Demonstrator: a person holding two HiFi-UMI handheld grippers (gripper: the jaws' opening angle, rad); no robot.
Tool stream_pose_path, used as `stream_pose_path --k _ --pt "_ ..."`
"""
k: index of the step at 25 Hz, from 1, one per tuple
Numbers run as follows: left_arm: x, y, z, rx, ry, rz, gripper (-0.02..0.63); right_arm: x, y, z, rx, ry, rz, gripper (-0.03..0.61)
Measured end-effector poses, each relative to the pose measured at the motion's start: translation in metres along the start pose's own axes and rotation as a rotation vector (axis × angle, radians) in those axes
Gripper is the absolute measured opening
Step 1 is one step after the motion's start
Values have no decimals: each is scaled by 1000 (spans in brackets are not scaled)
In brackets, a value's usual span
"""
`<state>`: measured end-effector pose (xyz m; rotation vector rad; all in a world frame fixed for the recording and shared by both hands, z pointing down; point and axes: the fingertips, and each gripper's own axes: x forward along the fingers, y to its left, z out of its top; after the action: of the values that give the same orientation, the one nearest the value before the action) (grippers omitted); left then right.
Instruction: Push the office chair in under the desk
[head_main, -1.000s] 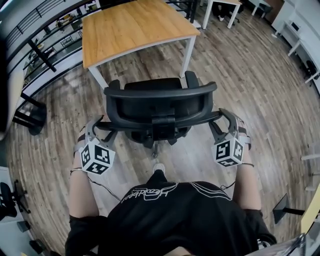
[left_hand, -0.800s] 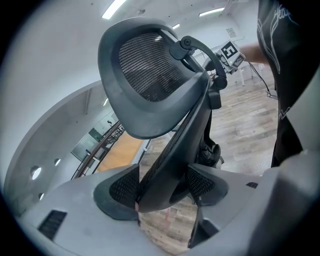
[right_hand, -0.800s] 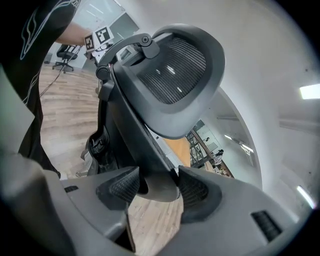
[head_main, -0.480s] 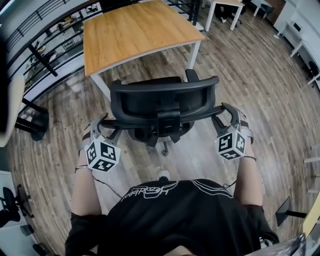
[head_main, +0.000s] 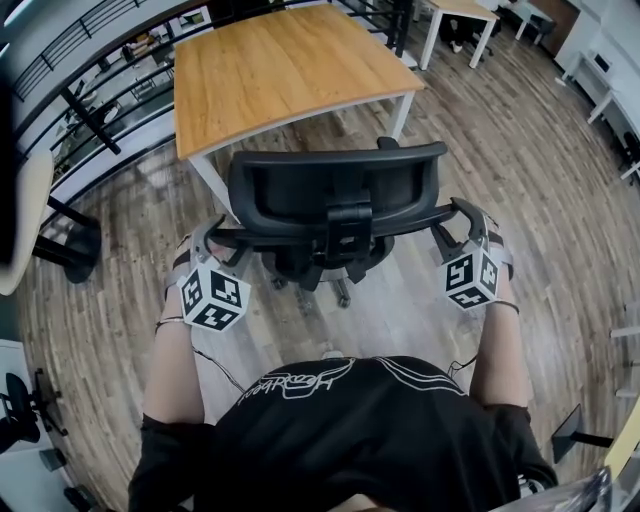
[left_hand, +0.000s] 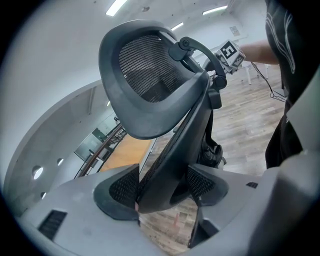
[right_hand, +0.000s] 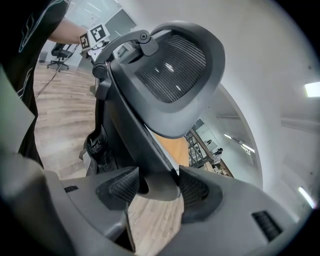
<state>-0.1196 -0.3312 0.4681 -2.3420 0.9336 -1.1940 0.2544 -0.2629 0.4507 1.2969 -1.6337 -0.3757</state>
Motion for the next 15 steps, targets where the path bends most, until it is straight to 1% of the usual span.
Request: stream_pose_path --k 2,4,7,9,12,15 --pt "7 6 1 -4 7 5 279 10 -6 2 -2 -5 -1 265" --pt "18 20 8 -11 14 13 280 25 -21 6 -6 -9 1 265" --pt "46 58 31 -32 35 16 279 61 -67 20 -22 -6 12 265" --pt "64 76 41 -45 52 19 279 85 -88 26 -33 -17 19 265" --pt "85 74 35 -53 73 35 279 108 -85 18 -41 -39 24 265" --pt "89 69 30 -59 85 57 279 115 -80 14 -48 -52 28 265"
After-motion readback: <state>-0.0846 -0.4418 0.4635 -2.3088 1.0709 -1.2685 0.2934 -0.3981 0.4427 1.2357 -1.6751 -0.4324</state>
